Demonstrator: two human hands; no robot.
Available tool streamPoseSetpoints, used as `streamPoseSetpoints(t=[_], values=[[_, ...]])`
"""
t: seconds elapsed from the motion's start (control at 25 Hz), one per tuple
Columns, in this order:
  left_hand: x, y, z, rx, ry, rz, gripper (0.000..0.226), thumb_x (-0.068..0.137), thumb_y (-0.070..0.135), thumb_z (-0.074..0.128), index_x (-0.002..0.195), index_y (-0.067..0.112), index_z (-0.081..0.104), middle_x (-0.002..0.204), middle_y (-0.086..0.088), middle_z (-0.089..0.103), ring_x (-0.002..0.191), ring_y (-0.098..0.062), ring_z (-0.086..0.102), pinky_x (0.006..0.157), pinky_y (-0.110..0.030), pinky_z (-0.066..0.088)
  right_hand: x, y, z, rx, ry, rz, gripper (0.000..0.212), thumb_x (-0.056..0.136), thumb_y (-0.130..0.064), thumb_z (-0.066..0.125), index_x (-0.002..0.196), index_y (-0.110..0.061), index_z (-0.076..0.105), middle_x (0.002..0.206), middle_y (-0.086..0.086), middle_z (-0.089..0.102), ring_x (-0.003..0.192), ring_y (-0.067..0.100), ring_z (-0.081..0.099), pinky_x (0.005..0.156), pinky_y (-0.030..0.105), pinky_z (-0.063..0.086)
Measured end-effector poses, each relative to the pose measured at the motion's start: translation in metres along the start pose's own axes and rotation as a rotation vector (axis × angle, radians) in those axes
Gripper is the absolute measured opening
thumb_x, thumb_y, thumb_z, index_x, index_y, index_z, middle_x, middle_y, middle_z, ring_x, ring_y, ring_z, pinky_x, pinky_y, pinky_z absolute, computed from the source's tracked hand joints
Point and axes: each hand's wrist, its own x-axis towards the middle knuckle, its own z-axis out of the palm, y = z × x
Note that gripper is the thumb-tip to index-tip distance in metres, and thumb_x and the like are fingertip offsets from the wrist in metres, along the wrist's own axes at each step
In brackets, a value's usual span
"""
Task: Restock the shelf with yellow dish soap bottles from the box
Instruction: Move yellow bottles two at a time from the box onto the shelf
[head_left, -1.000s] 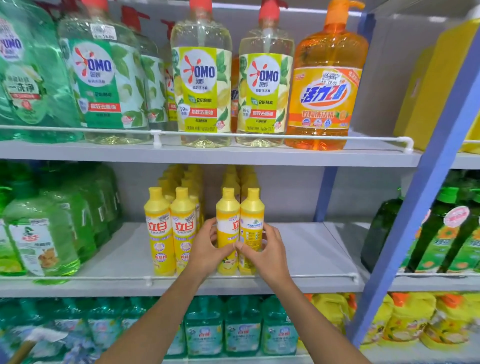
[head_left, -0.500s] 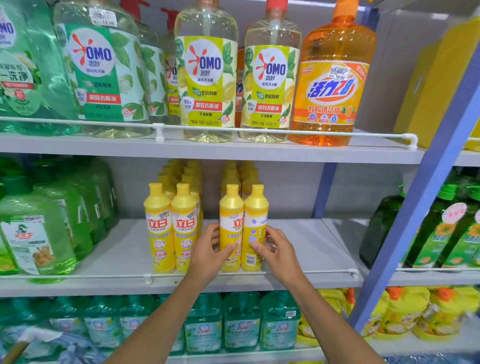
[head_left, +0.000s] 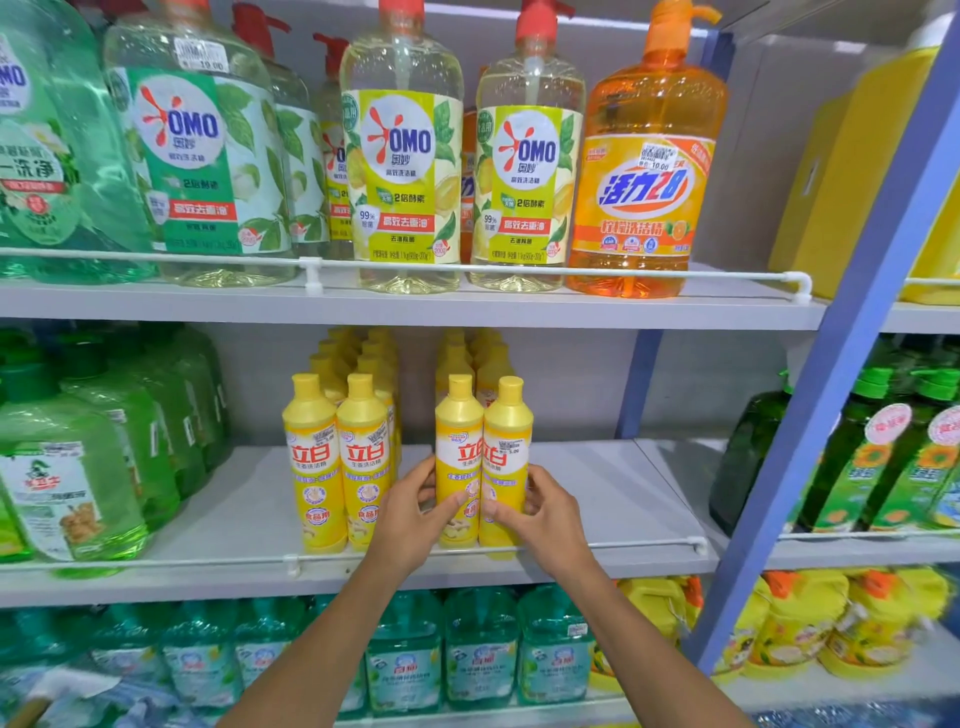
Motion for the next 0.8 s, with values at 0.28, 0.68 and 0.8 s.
streamPoseSetpoints(t=[0.28,0.68,0.8], values=[[0.002,-0.003,0.001,0.018,0.014,-0.033,0.057,0.084,0.029,0.079,0.135,0.019,0.056,0.120,0.010,0.070,0.108,-0.003,0.067,0.092,-0.031,0.059,-0.002,-0.002,-0.012,-0.029,-0.038,-0.016,0.051,0.083,-0.026,0.082,0.130,-0.021,0.062,0.123,-0.008,0.067,0.110,0.001,0.065,0.087,0.016,0.054],[0.000,-0.008,0.016,0.052,0.105,-0.043,0.062,0.075,0.022,0.087,0.130,0.015,0.059,0.116,0.007,0.070,0.101,0.001,0.067,0.089,-0.024,0.058,-0.013,0.003,-0.005,-0.082,0.002,-0.010,0.055,0.081,-0.024,0.084,0.129,-0.027,0.057,0.118,-0.018,0.068,0.106,-0.012,0.063,0.084,0.007,0.050],[-0.004,-0.010,0.017,0.062,0.108,-0.016,0.058,0.077,0.021,0.085,0.130,0.019,0.060,0.115,0.010,0.071,0.100,0.006,0.066,0.087,-0.019,0.057,-0.011,0.008,0.004,-0.161,0.048,-0.009,0.060,0.074,-0.032,0.089,0.125,-0.029,0.058,0.111,-0.020,0.069,0.099,-0.008,0.066,0.079,0.005,0.050]])
